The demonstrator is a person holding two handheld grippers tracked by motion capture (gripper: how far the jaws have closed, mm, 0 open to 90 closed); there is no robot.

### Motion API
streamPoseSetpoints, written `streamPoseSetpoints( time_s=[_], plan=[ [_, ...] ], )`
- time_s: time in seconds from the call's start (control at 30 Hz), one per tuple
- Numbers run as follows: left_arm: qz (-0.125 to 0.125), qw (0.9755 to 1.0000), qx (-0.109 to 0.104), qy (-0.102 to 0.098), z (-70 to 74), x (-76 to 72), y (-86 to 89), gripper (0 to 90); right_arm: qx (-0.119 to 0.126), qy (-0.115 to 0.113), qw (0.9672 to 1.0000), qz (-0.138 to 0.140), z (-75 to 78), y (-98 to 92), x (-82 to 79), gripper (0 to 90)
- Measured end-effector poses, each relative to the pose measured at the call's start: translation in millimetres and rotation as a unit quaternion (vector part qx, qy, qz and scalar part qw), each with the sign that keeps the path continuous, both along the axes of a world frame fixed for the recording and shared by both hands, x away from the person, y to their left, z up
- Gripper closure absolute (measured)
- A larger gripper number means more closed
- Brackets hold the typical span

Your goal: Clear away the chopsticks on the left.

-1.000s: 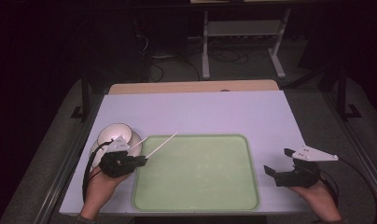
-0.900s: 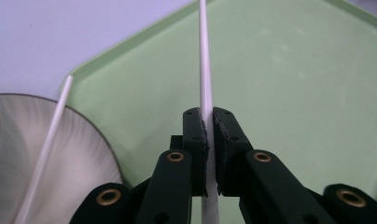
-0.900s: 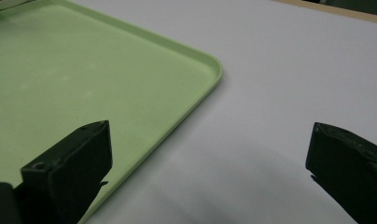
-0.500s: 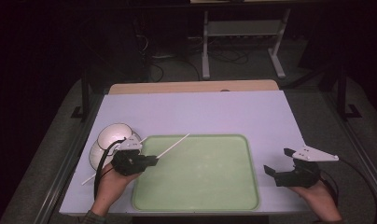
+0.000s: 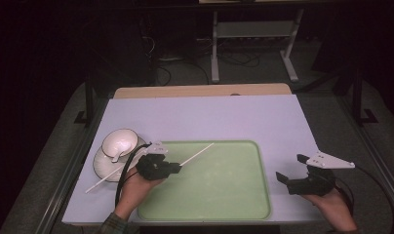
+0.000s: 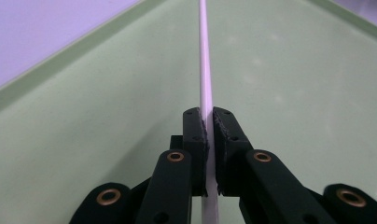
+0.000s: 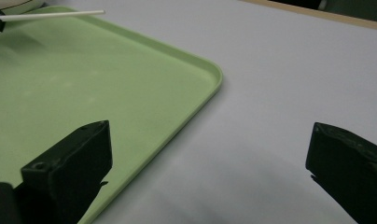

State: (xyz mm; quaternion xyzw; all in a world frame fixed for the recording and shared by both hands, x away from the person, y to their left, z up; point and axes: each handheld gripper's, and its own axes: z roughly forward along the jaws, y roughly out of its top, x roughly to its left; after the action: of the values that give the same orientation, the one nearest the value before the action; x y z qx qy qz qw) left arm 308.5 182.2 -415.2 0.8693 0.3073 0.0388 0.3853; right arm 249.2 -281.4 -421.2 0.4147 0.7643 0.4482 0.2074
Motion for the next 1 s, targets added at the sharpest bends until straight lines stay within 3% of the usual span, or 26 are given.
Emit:
streamPoseSetpoints(
  time_s=[0.2, 0.77, 1.0],
  plan=[
    [-0.001, 0.9999, 0.007, 0.01, -9.3, 3.3, -5.8, 84.2, -0.002, -0.001, 1.0, 0.001, -0.3, 0.2, 0.3, 0.0],
    [0.01, 0.9994, 0.029, 0.018, -21.9, 2.8, 0.2, 84.1, -0.001, -0.003, 1.0, -0.001, -0.3, -1.5, 0.3, 0.0],
    [0.01, 0.9996, 0.02, 0.017, -24.2, 2.3, 2.6, 83.4, -0.002, -0.003, 1.0, -0.002, -0.4, -1.3, 0.5, 0.0]
  ],
)
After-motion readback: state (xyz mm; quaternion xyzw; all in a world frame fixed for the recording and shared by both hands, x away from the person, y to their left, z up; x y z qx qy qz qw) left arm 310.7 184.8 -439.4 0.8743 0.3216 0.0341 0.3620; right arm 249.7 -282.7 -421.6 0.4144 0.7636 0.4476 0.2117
